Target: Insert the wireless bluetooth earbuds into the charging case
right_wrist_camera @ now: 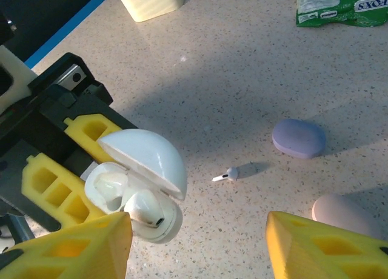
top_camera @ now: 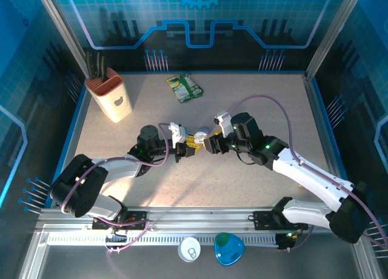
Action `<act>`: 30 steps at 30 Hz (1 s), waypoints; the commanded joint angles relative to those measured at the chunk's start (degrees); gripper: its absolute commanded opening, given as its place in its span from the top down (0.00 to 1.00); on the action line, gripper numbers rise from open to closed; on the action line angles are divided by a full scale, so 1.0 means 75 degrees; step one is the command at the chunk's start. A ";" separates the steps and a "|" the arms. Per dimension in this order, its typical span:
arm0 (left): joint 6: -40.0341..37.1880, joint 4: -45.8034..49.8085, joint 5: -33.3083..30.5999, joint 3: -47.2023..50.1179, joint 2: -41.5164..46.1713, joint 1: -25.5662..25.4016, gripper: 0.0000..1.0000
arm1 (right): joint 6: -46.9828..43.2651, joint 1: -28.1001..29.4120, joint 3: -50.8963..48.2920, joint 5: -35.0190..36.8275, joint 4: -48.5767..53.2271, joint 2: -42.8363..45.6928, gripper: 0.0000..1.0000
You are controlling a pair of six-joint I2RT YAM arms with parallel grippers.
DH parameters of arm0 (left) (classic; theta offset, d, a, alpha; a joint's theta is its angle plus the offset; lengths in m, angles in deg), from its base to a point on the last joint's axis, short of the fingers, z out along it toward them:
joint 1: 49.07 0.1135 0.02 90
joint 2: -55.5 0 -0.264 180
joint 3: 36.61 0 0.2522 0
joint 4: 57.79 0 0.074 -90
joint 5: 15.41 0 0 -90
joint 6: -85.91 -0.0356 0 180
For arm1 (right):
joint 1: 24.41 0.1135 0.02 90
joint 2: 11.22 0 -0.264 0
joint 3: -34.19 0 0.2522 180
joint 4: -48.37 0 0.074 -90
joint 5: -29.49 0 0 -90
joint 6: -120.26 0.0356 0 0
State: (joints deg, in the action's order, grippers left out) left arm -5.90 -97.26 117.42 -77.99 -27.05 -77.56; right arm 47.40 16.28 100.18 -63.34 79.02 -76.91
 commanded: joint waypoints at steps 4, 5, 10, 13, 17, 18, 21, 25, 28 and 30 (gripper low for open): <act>0.0646 -0.1371 -0.0173 0.0469 0.0072 0.0622 0.96 | 0.0507 -0.0313 -0.0525 0.0008 -0.0603 0.0733 0.40; 0.0800 -0.1608 -0.0243 0.0552 0.0107 0.0736 0.96 | 0.0708 -0.0358 -0.0647 0.0151 -0.0710 0.0788 0.40; 0.0862 -0.1944 -0.0781 0.0852 0.0538 0.1068 0.96 | 0.1909 -0.0453 -0.0850 0.0987 -0.0630 0.0253 0.42; 0.0653 -0.1879 -0.1141 0.1066 0.0952 0.1092 0.95 | 0.2622 -0.0396 -0.0583 0.0993 -0.0313 -0.0588 0.43; 0.0475 -0.1796 -0.1520 0.1360 0.1610 0.1093 0.95 | 0.3105 0.0057 -0.0005 0.1545 -0.0101 -0.1741 0.44; 0.0513 -0.1708 -0.1595 0.1394 0.1823 0.1092 0.95 | 0.3149 0.0186 0.0228 0.1727 0.0016 -0.2113 0.44; 0.0752 -0.1279 -0.1852 0.1438 0.2515 0.1082 0.95 | 0.3202 0.0487 0.0930 0.2114 0.0382 -0.3100 0.44; 0.0809 -0.0394 -0.2461 0.1516 0.3506 0.1077 0.93 | 0.3225 0.0774 0.1731 0.2205 0.0441 -0.4310 0.44; 0.0906 0.0383 -0.2899 0.1467 0.4187 0.1071 0.93 | 0.3159 0.0948 0.2392 0.2381 0.0620 -0.5100 0.45; 0.1005 0.0543 -0.3240 0.1502 0.4502 0.1080 0.94 | 0.3095 0.1031 0.2793 0.2512 0.0779 -0.5584 0.45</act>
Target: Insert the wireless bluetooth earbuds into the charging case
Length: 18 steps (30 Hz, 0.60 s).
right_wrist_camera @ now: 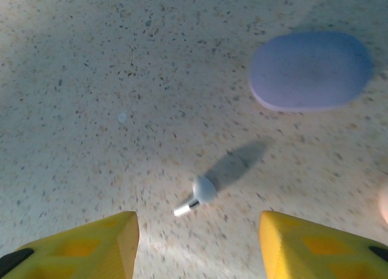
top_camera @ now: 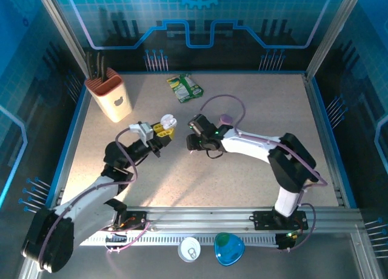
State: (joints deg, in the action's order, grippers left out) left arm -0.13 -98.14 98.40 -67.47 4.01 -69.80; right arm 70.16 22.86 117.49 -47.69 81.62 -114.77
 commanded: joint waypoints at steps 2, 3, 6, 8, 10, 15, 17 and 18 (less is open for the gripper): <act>0.0220 0.0875 -0.0854 0.0093 0.0601 0.0045 0.94 | -0.0020 0.0222 0.0812 0.0564 0.0566 -0.0917 0.45; 0.0167 0.0986 -0.0802 0.0080 0.0695 0.0046 0.94 | -0.0055 0.0240 0.0972 0.0668 0.0660 -0.1103 0.46; 0.0148 0.1048 -0.0761 0.0088 0.0784 0.0045 0.94 | -0.0237 0.0293 0.1446 0.1088 0.1007 -0.1614 0.48; 0.0111 0.1066 -0.0750 0.0078 0.0750 0.0045 0.94 | -0.0341 0.0325 0.1730 0.1278 0.1339 -0.1887 0.49; 0.0106 0.1047 -0.0737 0.0077 0.0685 0.0048 0.94 | -0.0434 0.0341 0.1859 0.1302 0.1498 -0.2042 0.49; 0.0086 0.1021 -0.0680 0.0069 0.0598 0.0045 0.94 | -0.0678 0.0393 0.1845 0.1206 0.1710 -0.2120 0.47; 0.0085 0.1020 -0.0657 0.0057 0.0581 0.0045 0.94 | -0.0748 0.0413 0.1804 0.1084 0.1823 -0.2102 0.47; 0.0088 0.1018 -0.0644 0.0044 0.0558 0.0045 0.94 | -0.0781 0.0416 0.1738 0.1008 0.1853 -0.2074 0.48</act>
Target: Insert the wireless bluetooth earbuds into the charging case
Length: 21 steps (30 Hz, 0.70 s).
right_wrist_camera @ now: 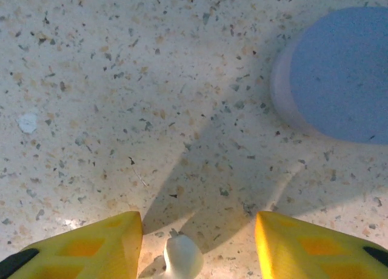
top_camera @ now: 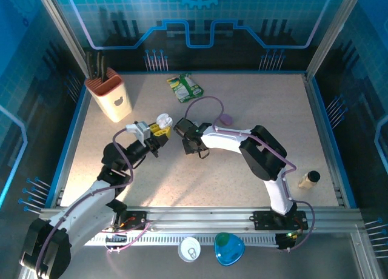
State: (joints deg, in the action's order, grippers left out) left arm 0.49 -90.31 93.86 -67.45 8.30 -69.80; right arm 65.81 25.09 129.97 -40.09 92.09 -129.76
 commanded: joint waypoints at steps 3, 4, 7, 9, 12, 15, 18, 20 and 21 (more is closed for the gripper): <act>0.0009 -0.0021 0.0008 0.0036 -0.0073 0.0045 0.94 | -0.0274 0.0116 -0.0025 -0.0185 0.0572 -0.0019 0.50; 0.0006 -0.0020 0.0027 0.0023 -0.0089 0.0047 0.94 | -0.0284 0.0113 -0.0075 -0.0241 0.0594 0.0007 0.51; 0.0010 -0.0015 0.0053 -0.0004 -0.0101 0.0045 0.94 | -0.0285 0.0116 -0.0197 -0.0364 0.0612 0.0138 0.54; 0.0005 0.0007 0.0056 0.0001 -0.0110 0.0045 0.95 | -0.0286 0.0116 -0.0257 -0.0402 0.0622 0.0213 0.54; 0.0019 0.0013 0.0101 -0.0037 -0.0101 0.0046 0.94 | -0.0287 0.0110 -0.0294 -0.0404 0.0690 0.0311 0.56; 0.0023 0.0053 0.0138 -0.0077 -0.0083 0.0045 0.94 | -0.0287 0.0115 -0.0335 -0.0414 0.0782 0.0411 0.57; 0.0021 0.0077 0.0150 -0.0084 -0.0093 0.0045 0.95 | -0.0321 0.0115 -0.0429 -0.0435 0.0783 0.0522 0.61; 0.0020 0.0071 0.0153 -0.0084 -0.0096 0.0045 0.95 | -0.0345 0.0094 -0.0452 -0.0481 0.0776 0.0564 0.62; 0.0000 0.0076 0.0150 -0.0088 -0.0108 0.0040 0.95 | -0.0354 0.0083 -0.0453 -0.0517 0.0767 0.0558 0.62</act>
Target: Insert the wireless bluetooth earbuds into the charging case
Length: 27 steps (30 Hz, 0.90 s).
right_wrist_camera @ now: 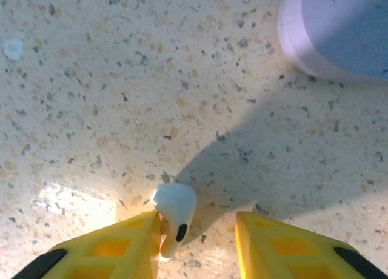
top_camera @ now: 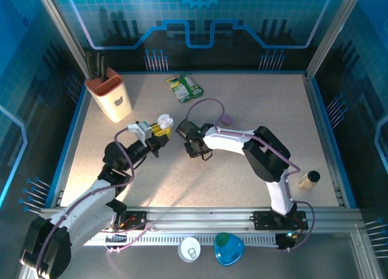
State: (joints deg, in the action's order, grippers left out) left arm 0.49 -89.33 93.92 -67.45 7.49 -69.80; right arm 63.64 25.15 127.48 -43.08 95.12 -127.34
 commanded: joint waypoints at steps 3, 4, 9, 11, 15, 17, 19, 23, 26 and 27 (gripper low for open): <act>0.0019 -0.0068 0.0157 -0.0080 -0.0021 0.0045 0.95 | -0.0112 0.0046 -0.0054 -0.0368 0.0281 0.0284 0.60; 0.0019 -0.0067 0.0153 -0.0080 -0.0020 0.0048 0.95 | -0.0136 0.0028 -0.0014 -0.0490 0.0245 0.0317 0.58; -0.0002 -0.0041 0.0170 -0.0089 -0.0031 0.0045 0.95 | -0.0295 -0.0107 0.0219 -0.0909 0.0242 0.0284 0.55; -0.0023 -0.0021 0.0205 -0.0088 -0.0038 0.0045 0.95 | -0.0365 -0.0201 0.0326 -0.1043 0.0273 0.0228 0.56; -0.0039 -0.0006 0.0235 -0.0070 -0.0006 0.0046 0.95 | -0.0530 -0.0346 0.0728 -0.1195 0.0609 -0.0041 0.60; -0.0075 0.0037 0.0220 -0.0075 0.0005 0.0045 0.95 | -0.0581 -0.0396 0.0906 -0.1262 0.0771 -0.0183 0.63; -0.0089 0.0072 0.0220 -0.0077 0.0004 0.0045 0.95 | -0.0595 -0.0431 0.1091 -0.1336 0.0966 -0.0329 0.65; -0.0108 0.0074 0.0209 -0.0075 0.0010 0.0045 0.94 | -0.0658 -0.0456 0.1335 -0.1456 0.1176 -0.0556 0.67; -0.0132 0.0093 0.0207 -0.0073 -0.0005 0.0045 0.95 | -0.0752 -0.0470 0.1439 -0.1549 0.1186 -0.0699 0.67; -0.0131 0.0092 0.0208 -0.0070 -0.0012 0.0045 0.95 | -0.0771 -0.0470 0.1459 -0.1552 0.1200 -0.0746 0.68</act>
State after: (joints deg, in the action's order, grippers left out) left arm 0.31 -88.80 94.54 -67.45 7.42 -69.80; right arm 59.05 22.01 136.64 -53.31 101.20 -131.05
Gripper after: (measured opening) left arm 0.184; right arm 0.325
